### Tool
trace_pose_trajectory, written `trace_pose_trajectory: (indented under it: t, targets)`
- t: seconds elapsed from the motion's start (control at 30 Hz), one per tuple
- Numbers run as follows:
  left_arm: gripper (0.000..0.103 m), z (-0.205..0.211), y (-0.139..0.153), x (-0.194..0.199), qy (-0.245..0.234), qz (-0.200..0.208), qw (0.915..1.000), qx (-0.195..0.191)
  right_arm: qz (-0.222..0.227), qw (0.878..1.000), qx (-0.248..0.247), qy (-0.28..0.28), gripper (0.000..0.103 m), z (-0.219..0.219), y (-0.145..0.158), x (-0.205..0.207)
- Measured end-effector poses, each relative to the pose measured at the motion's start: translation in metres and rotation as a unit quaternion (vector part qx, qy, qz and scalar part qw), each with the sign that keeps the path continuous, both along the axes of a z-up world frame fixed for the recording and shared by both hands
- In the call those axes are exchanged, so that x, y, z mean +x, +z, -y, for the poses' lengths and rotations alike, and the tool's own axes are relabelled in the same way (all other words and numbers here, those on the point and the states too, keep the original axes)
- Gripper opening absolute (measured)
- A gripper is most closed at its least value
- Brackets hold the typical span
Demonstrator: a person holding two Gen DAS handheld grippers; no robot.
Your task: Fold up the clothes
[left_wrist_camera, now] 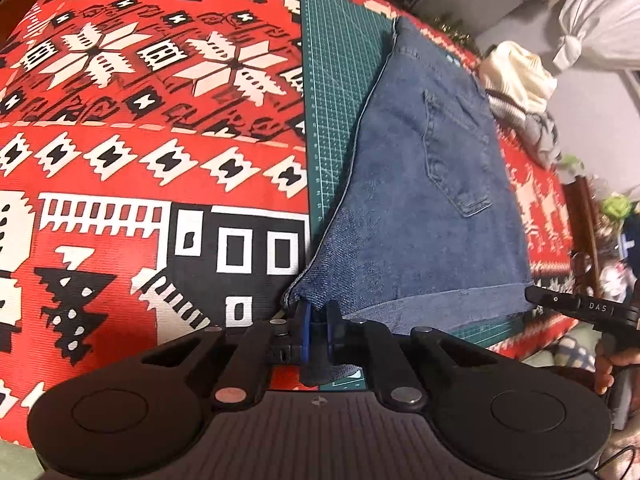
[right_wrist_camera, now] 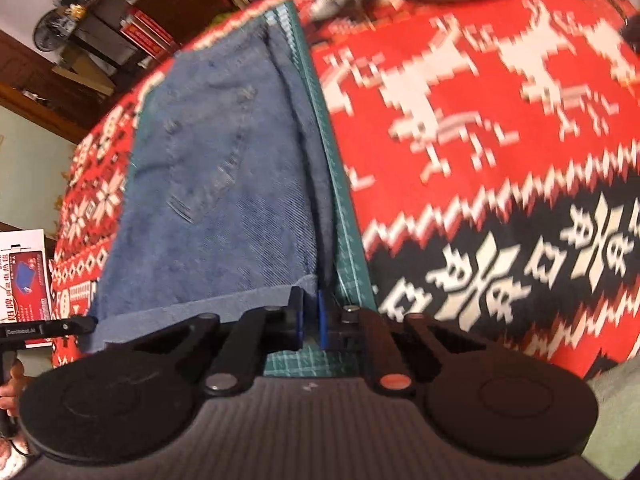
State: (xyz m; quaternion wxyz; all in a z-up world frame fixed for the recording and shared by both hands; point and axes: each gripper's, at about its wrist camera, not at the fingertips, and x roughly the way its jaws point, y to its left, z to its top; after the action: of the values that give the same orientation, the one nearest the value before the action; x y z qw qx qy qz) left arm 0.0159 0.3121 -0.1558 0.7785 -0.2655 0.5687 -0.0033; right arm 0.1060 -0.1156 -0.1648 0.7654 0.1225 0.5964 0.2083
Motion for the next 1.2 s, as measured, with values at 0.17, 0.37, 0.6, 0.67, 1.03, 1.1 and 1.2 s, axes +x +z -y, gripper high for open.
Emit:
trace_pose_trajectory:
  t: [0.17,0.37,0.6,0.67,1.03,1.1,1.2]
  targets:
    - [0.008,-0.002,0.0,-0.001,0.002,0.002,1.0,-0.002,0.02,1.0,-0.002,0.016,0.007,0.0,0.01,-0.007]
    - [0.013,-0.002,0.005,-0.007,0.0,0.006,0.9999,0.01,0.035,0.999,-0.013,0.009,0.006,0.008,0.019,-0.015]
    - [0.013,-0.017,0.015,-0.021,0.033,0.019,0.9992,-0.012,0.066,0.998,0.024,0.0,0.007,0.011,0.031,-0.023]
    - [0.013,-0.015,0.009,-0.018,0.027,-0.001,0.9995,-0.018,0.076,0.996,0.034,0.01,0.009,0.003,0.036,-0.027]
    - [0.013,-0.022,0.003,-0.018,0.049,0.015,0.9916,-0.119,0.136,0.969,0.084,0.191,0.012,-0.124,0.049,-0.083]
    - [0.013,-0.023,0.0,-0.017,0.055,0.018,0.989,-0.136,0.146,0.959,0.084,0.227,0.013,-0.154,0.047,-0.096]
    - [0.013,-0.025,-0.006,-0.014,0.066,0.017,0.9837,-0.167,0.158,0.948,0.089,0.262,0.025,-0.19,0.045,-0.11]
